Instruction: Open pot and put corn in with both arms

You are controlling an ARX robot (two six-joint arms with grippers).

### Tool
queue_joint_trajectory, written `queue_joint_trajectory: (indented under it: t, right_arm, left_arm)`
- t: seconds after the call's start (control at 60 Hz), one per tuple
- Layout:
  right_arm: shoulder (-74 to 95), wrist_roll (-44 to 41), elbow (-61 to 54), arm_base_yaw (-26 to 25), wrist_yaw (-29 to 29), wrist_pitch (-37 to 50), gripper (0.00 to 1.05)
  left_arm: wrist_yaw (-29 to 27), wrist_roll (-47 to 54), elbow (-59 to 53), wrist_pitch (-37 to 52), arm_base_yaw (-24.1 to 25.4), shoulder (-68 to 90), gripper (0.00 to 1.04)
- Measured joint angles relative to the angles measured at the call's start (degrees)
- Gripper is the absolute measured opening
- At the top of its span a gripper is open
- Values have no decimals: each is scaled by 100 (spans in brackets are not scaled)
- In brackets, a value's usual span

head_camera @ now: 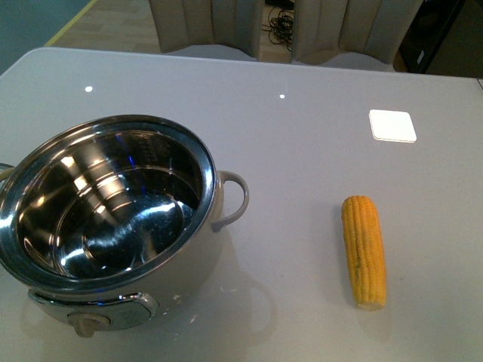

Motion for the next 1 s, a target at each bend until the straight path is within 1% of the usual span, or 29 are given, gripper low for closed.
queue_joint_trajectory:
  t: [0.1, 0.167, 0.217, 0.333, 0.45, 0.5, 0.717, 0.75, 0.783, 0.817, 1.0]
  right_arm:
    - [0, 0, 0, 0, -4, 0, 96]
    - [0, 0, 0, 0, 0, 0, 96]
    - [0, 0, 0, 0, -2, 0, 96]
    - [2, 0, 0, 0, 0, 0, 96]
    - [0, 0, 0, 0, -2, 0, 96]
    - [0, 0, 0, 0, 0, 0, 96]
    - [0, 0, 0, 0, 0, 0, 96]
    - [0, 0, 0, 0, -2, 0, 96]
    - [0, 0, 0, 0, 0, 0, 96]
    - [0, 0, 0, 0, 2, 0, 96]
    - [0, 0, 0, 0, 0, 0, 96]
  left_arm:
    - [280, 382, -15, -66, -293, -199, 75]
    - [236, 474, -55, -101, -299, -302, 64]
    - [236, 514, -205, -24, -297, -404, 53]
    - [238, 553, -205, -210, -306, -586, 34]
    - [238, 564, -205, -442, -306, -839, 10]
    - [240, 560, -205, -525, -306, -918, 3]
    - [238, 577, -205, -841, -306, -1233, 3]
    - [234, 579, -203, -1084, -306, -1419, 3]
    - [240, 579, -203, -1554, -306, -1751, 3]
    - [238, 579, -203, -1738, -306, -1961, 3]
    - [238, 579, -203, -1834, -306, -2192, 3]
